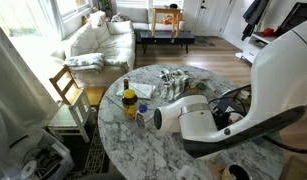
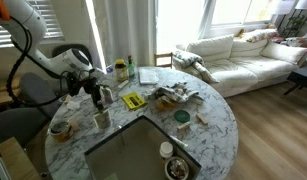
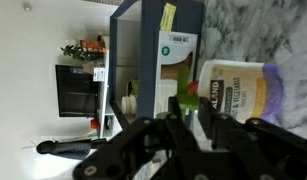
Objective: Put the two sachets in an upright position
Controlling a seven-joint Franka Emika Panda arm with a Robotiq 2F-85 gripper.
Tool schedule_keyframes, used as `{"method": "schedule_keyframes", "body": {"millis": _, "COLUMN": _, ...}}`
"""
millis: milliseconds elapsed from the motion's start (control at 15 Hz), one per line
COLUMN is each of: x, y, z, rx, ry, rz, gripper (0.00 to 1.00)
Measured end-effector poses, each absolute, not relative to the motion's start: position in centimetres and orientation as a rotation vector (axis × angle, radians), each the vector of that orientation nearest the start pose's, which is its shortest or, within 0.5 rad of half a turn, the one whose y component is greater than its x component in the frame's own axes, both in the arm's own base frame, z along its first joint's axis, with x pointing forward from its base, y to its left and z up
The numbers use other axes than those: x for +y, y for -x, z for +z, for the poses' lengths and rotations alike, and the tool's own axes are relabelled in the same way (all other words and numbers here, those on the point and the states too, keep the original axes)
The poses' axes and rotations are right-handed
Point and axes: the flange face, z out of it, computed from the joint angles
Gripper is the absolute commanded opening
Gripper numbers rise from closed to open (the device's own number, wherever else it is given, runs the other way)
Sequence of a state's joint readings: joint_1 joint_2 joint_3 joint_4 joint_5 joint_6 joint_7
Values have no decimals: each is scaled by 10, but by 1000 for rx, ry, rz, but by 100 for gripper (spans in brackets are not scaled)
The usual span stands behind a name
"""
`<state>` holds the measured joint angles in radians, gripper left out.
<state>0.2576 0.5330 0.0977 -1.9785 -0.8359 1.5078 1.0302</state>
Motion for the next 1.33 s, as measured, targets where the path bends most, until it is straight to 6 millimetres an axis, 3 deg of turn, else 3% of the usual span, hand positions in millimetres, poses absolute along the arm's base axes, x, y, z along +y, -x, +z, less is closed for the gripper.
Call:
{"method": "schedule_keyframes", "body": {"millis": 200, "x": 101, "y": -509, "z": 191, "rx": -255, "ry": -1973, "rz": -300, "gripper": 49}}
{"method": "schedule_keyframes", "body": {"millis": 667, "x": 103, "y": -508, "z": 191, "rx": -276, "ry": -1992, "rz": -328, "gripper": 98}}
{"method": "schedule_keyframes", "body": {"millis": 1333, "x": 109, "y": -510, "z": 183, "rx": -353, "ry": -2114, "rz": -375, "gripper": 100}}
